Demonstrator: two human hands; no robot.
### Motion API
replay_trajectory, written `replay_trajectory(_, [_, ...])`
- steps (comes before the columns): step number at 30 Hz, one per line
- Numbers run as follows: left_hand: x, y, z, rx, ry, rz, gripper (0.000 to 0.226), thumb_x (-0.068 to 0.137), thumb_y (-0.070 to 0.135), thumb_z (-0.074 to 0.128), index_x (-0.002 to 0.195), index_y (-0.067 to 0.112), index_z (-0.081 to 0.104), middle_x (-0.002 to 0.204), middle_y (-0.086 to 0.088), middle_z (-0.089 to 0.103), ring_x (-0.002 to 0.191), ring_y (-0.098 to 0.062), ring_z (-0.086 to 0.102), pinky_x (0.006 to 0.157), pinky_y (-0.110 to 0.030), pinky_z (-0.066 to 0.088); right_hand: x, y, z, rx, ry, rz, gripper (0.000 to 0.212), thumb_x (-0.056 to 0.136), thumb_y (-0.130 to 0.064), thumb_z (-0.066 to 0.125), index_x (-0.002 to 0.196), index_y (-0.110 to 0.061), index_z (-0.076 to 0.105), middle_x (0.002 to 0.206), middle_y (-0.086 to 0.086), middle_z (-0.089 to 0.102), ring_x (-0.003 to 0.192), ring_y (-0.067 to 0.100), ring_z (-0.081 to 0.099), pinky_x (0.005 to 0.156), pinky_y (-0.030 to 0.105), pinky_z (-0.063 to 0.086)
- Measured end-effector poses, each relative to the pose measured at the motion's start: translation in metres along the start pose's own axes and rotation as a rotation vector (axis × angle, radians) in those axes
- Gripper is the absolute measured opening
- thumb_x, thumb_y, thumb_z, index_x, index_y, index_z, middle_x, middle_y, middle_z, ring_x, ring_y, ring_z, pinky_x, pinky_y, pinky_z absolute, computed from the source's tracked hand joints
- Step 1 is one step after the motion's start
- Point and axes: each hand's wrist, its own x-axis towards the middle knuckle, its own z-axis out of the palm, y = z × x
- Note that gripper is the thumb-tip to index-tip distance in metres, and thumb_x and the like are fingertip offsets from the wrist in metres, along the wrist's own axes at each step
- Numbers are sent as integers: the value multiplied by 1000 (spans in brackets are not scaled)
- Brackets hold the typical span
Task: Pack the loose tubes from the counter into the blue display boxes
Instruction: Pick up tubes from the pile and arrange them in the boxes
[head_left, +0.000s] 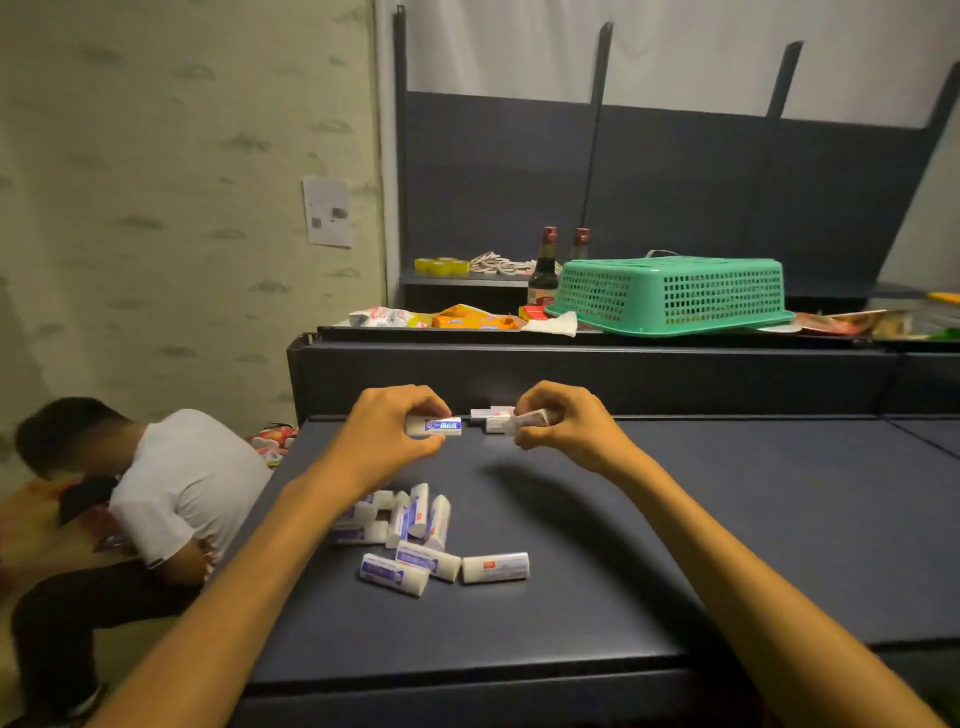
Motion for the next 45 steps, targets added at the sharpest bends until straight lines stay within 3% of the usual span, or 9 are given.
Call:
replay_trajectory(4, [5, 27, 22, -52, -26, 70, 25, 73, 10, 79, 95, 20, 71, 91, 9, 68, 81, -2, 63, 75, -9, 49, -39, 3, -29, -20, 69, 4, 24, 74, -13, 82, 91, -18, 65, 87, -6, 69, 76, 6, 67, 65, 13, 51])
replay_trajectory(8, [15, 63, 56, -82, -44, 133, 25, 71, 9, 79, 94, 15, 72, 92, 4, 71, 81, -7, 65, 75, -18, 53, -82, 17, -69, -265, 98, -113, 23, 79, -23, 78, 97, -25, 64, 92, -11, 65, 80, -2, 62, 69, 10, 47])
replay_trajectory(11, [23, 103, 86, -97, -59, 193, 24, 73, 10, 79, 95, 15, 72, 90, 6, 70, 80, -4, 63, 72, -11, 49, -119, 35, -105, -316, 148, -139, 23, 81, -19, 77, 102, -17, 68, 93, -7, 67, 81, 3, 63, 73, 8, 47])
replay_trajectory(17, [36, 207, 171, -143, -100, 286, 22, 71, 10, 77, 91, 19, 72, 86, 9, 70, 76, -2, 62, 69, -12, 46, -211, 84, -199, -395, 240, -84, 25, 81, -9, 75, 105, -12, 70, 95, 1, 71, 83, 10, 67, 80, 20, 55])
replay_trajectory(22, [42, 308, 245, -175, -148, 330, 20, 72, 16, 74, 90, 22, 71, 84, 12, 69, 75, -6, 64, 70, -26, 52, -297, 127, -291, -393, 337, -13, 25, 78, -4, 74, 102, -10, 71, 92, 4, 72, 81, 13, 68, 77, 22, 54])
replay_trajectory(28, [61, 416, 317, -179, -169, 366, 21, 73, 23, 74, 92, 28, 68, 88, 11, 69, 79, -10, 65, 73, -39, 56, -375, 173, -389, -386, 365, 87, 27, 81, -10, 75, 106, -15, 69, 101, 1, 71, 88, 6, 67, 78, 9, 50])
replay_trajectory(39, [118, 546, 449, -232, -232, 423, 23, 77, 19, 77, 98, 24, 68, 96, 8, 68, 84, -8, 63, 78, -35, 57, -432, 275, -521, -480, 442, 209, 27, 84, -19, 74, 110, -22, 68, 106, 3, 64, 92, 10, 61, 76, 11, 48])
replay_trajectory(45, [173, 598, 523, -253, -206, 434, 21, 77, 20, 76, 97, 23, 70, 98, 5, 70, 89, -12, 64, 79, -39, 56, -432, 334, -598, -501, 461, 257, 27, 83, -18, 74, 109, -23, 68, 104, 2, 65, 92, 10, 63, 82, 22, 55])
